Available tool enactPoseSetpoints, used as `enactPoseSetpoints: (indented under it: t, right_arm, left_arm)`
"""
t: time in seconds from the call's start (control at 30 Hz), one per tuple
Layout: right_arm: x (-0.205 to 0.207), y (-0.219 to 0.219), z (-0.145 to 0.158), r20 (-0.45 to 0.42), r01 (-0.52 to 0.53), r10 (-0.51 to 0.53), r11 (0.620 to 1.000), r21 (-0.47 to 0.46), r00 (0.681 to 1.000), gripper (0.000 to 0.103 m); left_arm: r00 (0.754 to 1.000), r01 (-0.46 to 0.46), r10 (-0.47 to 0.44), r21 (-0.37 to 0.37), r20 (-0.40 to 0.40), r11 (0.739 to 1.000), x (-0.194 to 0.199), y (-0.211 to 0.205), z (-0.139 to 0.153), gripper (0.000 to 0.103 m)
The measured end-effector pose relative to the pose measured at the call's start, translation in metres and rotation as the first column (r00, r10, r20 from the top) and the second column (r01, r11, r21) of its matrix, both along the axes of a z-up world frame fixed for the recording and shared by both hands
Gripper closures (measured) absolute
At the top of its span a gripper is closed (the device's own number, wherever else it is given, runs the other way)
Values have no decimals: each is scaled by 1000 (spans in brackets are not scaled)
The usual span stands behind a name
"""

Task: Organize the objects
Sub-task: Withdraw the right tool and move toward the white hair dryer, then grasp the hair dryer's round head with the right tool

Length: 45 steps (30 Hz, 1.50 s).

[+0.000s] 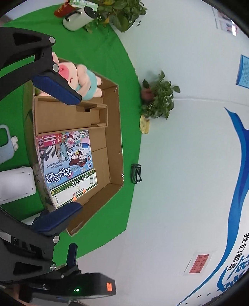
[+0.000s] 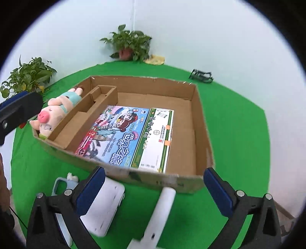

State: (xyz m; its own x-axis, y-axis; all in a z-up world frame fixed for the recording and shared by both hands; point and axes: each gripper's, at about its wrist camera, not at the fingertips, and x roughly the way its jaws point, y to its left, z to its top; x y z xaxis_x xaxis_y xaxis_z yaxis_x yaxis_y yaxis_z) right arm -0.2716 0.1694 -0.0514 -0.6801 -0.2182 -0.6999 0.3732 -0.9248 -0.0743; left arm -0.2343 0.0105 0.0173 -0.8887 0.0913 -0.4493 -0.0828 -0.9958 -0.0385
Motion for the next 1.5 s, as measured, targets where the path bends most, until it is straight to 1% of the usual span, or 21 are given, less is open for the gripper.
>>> enactPoseSetpoints:
  t: [0.13,0.2,0.4,0.47,0.6,0.83,0.87,0.97,1.03,1.1,1.2,1.27,1.3,1.37,1.4,1.43,1.47,1.5]
  right_arm:
    - [31,4,13,-59,27,-29,999,-23,998,1]
    - [43,8,18,-74,37,-39,999,-35,996,1]
    - [73,20,30,-128,68,-75,996,-61,989,1]
    - [79,22,31,-134,72,-81,995,-68,988,1]
    - [88,25,31,-139,71,-82,994,-85,987,1]
    - [99,37,31,-155,52,-73,989,-139,985,1]
    - [99,39,29,-148,44,-66,988,-148,987,1]
    - [95,45,13,-79,20,-33,986,-165,996,1]
    - [91,48,-6,-10,26,-28,989,-143,1000,1]
    - [87,52,-23,68,43,-34,988,-146,997,1]
    - [84,54,-42,142,71,-51,987,-143,989,1]
    - [82,52,-51,172,75,-51,988,-134,984,3]
    - [82,50,-55,180,75,-51,989,-128,982,5]
    - [80,49,-60,197,80,-53,989,-128,979,15]
    - [78,49,-62,205,91,-64,988,-125,977,23]
    - [76,49,-64,218,89,-58,987,-137,974,28]
    - [76,49,-66,226,86,-53,986,-142,973,30]
    - [77,48,-67,230,79,-45,987,-141,972,37]
  left_arm:
    - [1000,-18,18,13,-21,1000,29,1,9,0]
    - [999,-23,23,14,-28,1000,42,3,12,0]
    - [999,-33,34,22,-25,999,66,12,15,0]
    - [999,-34,34,17,-24,999,72,15,16,0]
    - [999,-34,35,30,-4,999,77,18,14,1]
    - [997,-58,56,41,47,997,78,16,-1,3]
    - [997,-62,59,45,56,997,77,15,-4,3]
    - [994,-53,47,58,94,997,75,12,-14,3]
    - [992,-45,38,58,124,997,74,11,-23,3]
    - [987,-30,18,72,161,997,71,11,-34,3]
    - [972,14,-46,137,228,990,65,11,-50,3]
    - [956,32,-85,186,281,982,60,11,-59,3]
    - [949,44,-108,212,298,976,58,12,-63,3]
    - [942,64,-140,244,306,968,57,13,-64,3]
    - [938,73,-153,254,310,964,56,15,-65,3]
    - [933,80,-164,262,319,962,54,16,-67,3]
    - [929,84,-172,265,329,961,52,18,-69,3]
    - [924,88,-179,268,337,959,49,20,-71,3]
